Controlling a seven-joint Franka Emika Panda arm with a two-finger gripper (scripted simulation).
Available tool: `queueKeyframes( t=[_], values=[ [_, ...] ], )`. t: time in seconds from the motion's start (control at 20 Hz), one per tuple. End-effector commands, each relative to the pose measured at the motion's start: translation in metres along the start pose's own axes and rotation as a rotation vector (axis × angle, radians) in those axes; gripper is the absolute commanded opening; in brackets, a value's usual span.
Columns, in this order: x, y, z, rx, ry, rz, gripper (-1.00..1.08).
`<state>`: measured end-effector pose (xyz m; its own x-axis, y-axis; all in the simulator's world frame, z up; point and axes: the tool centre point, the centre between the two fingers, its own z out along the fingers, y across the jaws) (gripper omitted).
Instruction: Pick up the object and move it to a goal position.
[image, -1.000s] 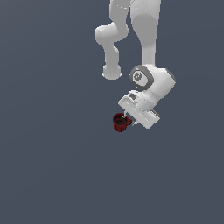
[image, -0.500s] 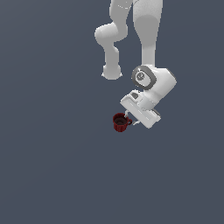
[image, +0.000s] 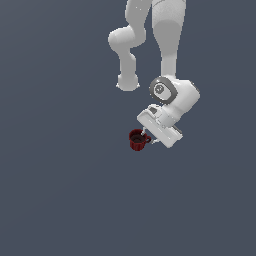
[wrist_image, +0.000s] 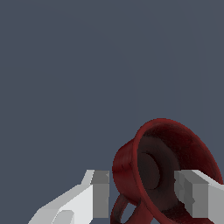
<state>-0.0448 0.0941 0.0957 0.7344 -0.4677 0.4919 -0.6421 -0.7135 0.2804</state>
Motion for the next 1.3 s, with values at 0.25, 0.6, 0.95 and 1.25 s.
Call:
queueKeyframes(
  t=[0.25, 0.6, 0.95, 1.25],
  values=[
    [-0.001, 0.001, 0.022, -0.001, 0.0, 0.001, 0.28],
    [-0.001, 0.001, 0.022, -0.001, 0.0, 0.001, -1.0],
    [0.002, 0.001, 0.021, 0.001, 0.001, 0.003, -1.0],
    [0.018, 0.005, 0.012, 0.001, 0.001, 0.003, -1.0]
  ],
)
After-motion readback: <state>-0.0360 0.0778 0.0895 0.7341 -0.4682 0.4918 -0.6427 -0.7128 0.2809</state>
